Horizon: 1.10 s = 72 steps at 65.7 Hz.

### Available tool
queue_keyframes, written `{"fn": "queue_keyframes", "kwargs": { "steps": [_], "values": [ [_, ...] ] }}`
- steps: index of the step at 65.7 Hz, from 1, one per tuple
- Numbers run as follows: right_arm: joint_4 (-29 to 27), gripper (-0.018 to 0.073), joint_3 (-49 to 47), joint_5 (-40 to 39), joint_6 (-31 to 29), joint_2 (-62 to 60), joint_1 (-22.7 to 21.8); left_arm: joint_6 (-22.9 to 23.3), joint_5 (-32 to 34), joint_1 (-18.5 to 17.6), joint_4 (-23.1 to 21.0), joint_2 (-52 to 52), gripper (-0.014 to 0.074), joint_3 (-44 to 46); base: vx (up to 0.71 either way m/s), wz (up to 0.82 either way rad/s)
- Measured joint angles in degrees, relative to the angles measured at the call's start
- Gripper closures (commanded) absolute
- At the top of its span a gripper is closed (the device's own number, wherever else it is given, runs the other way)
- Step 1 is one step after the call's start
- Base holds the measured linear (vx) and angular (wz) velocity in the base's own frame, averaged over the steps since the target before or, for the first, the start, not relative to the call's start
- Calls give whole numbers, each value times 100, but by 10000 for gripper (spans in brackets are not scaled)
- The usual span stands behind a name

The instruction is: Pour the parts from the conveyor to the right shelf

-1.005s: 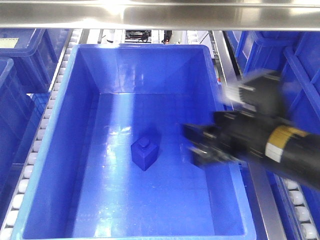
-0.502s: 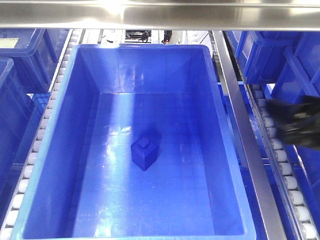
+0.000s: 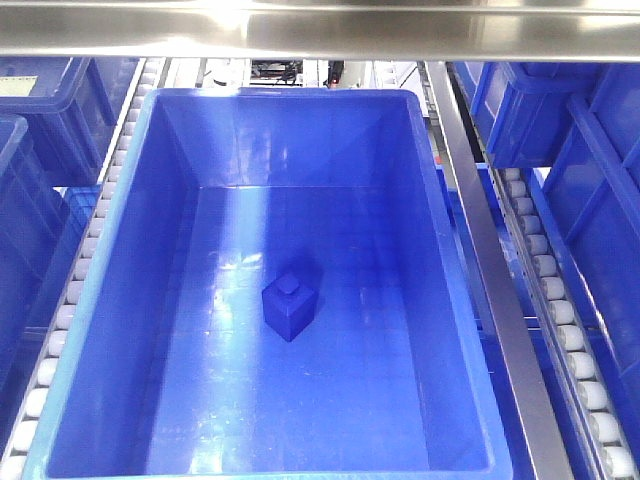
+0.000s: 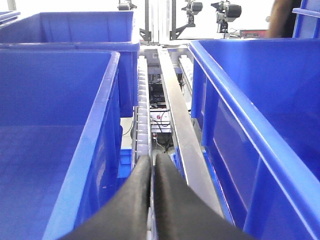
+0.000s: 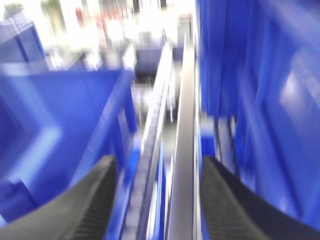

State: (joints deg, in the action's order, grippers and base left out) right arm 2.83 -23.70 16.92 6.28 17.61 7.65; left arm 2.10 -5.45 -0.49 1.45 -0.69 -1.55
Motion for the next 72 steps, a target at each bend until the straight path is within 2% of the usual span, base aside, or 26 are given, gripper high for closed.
{"fn": "queue_keyframes", "kwargs": {
  "steps": [15,28,72],
  "values": [
    [141,347,432,194,-133,-1321,-12,0,0,0,0,0,603,0,0,0],
    [164,575,464,395,-150,-1611,-11,0,0,0,0,0,603,0,0,0],
    [164,568,464,382,-150,-1626,-11,0,0,0,0,0,603,0,0,0]
  ]
}}
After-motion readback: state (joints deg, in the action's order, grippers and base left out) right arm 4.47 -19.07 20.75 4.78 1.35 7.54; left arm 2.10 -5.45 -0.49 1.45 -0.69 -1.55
